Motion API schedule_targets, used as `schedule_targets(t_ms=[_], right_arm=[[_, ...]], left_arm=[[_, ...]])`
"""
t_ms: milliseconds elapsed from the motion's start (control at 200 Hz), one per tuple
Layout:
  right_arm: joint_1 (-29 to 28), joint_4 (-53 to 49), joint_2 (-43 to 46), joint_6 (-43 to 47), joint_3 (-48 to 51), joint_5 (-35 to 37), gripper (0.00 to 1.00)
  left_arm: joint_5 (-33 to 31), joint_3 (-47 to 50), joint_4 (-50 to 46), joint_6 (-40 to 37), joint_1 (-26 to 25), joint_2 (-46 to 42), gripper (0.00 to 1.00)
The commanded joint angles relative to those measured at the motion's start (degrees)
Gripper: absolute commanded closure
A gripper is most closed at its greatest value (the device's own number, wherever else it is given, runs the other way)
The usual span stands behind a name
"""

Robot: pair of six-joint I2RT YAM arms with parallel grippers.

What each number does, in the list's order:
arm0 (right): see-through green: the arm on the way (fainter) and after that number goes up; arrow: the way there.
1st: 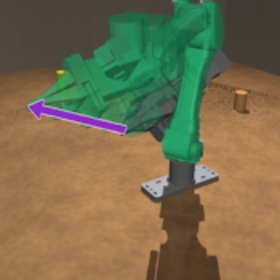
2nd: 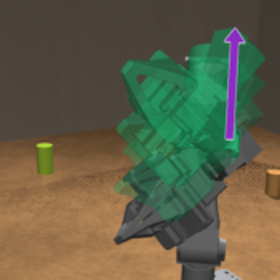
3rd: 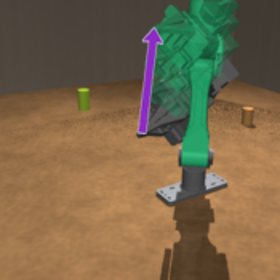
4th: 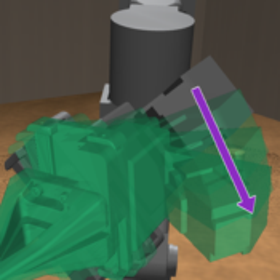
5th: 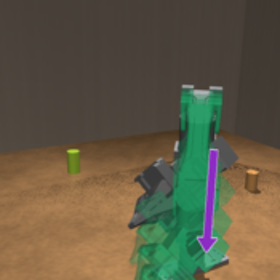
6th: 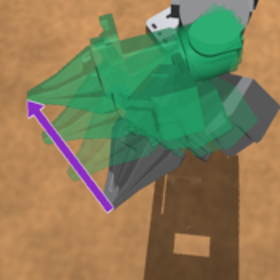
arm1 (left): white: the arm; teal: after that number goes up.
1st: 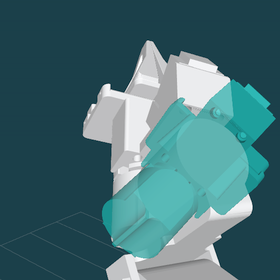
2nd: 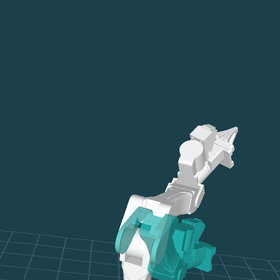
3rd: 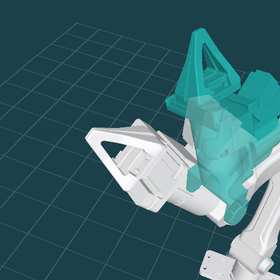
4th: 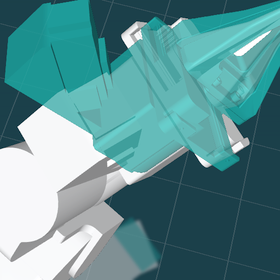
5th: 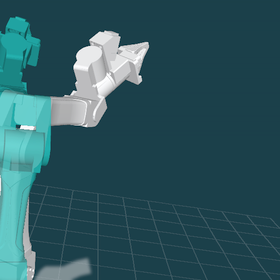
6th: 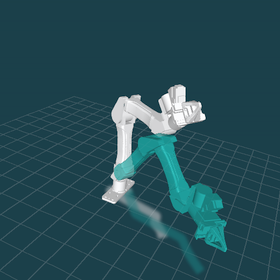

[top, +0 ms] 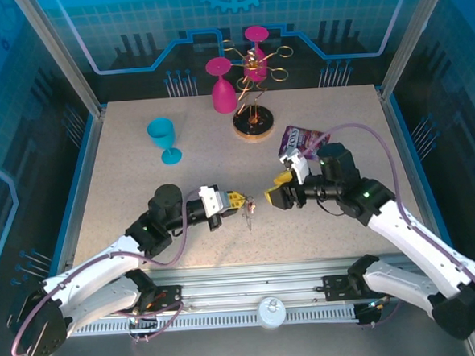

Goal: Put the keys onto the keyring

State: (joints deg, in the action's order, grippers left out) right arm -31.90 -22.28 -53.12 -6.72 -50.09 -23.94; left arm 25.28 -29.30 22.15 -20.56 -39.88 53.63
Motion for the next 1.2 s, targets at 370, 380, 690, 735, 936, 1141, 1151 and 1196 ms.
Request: schedule_targets(t_ms=[370, 380, 690, 735, 936, 1141, 1151, 1196], right_arm=[[-8.9, 18.25, 3.18, 12.74, 9.82, -1.73, 0.46], [-8.97, 18.57, 3.06, 12.6, 9.87, -1.72, 0.46], [-10.16, 20.31, 0.52, 11.64, 9.92, -1.25, 0.82], [-10.26, 19.78, 0.35, 11.9, 10.0, -0.24, 0.87], [-12.63, 19.43, -2.65, 12.27, 8.83, -1.16, 0.96], [-10.89, 17.67, -1.91, 9.63, 6.82, 1.02, 0.61], [-10.55, 17.57, -1.48, 9.45, 6.86, 1.05, 0.59], [-8.73, 17.19, 0.27, 8.9, 7.14, 0.73, 0.53]], left_arm=[[8.76, 1.34, 12.03, 12.45, 1.3, 1.05, 1.0], [8.76, 1.3, 11.97, 12.51, 1.36, 1.04, 1.0], [8.22, 0.73, 12.95, 14.31, 1.4, 1.57, 1.0], [8.26, 0.66, 13.68, 15.55, 1.44, 1.62, 1.0], [9.7, -1.27, 14.05, 19.21, 1.44, 1.0, 1.0], [9.35, -1.55, 12.34, 16.82, 1.45, 1.09, 1.0], [9.35, -1.55, 12.18, 16.61, 1.44, 1.12, 1.0], [9.57, -1.55, 11.57, 15.73, 1.44, 1.34, 1.0]])
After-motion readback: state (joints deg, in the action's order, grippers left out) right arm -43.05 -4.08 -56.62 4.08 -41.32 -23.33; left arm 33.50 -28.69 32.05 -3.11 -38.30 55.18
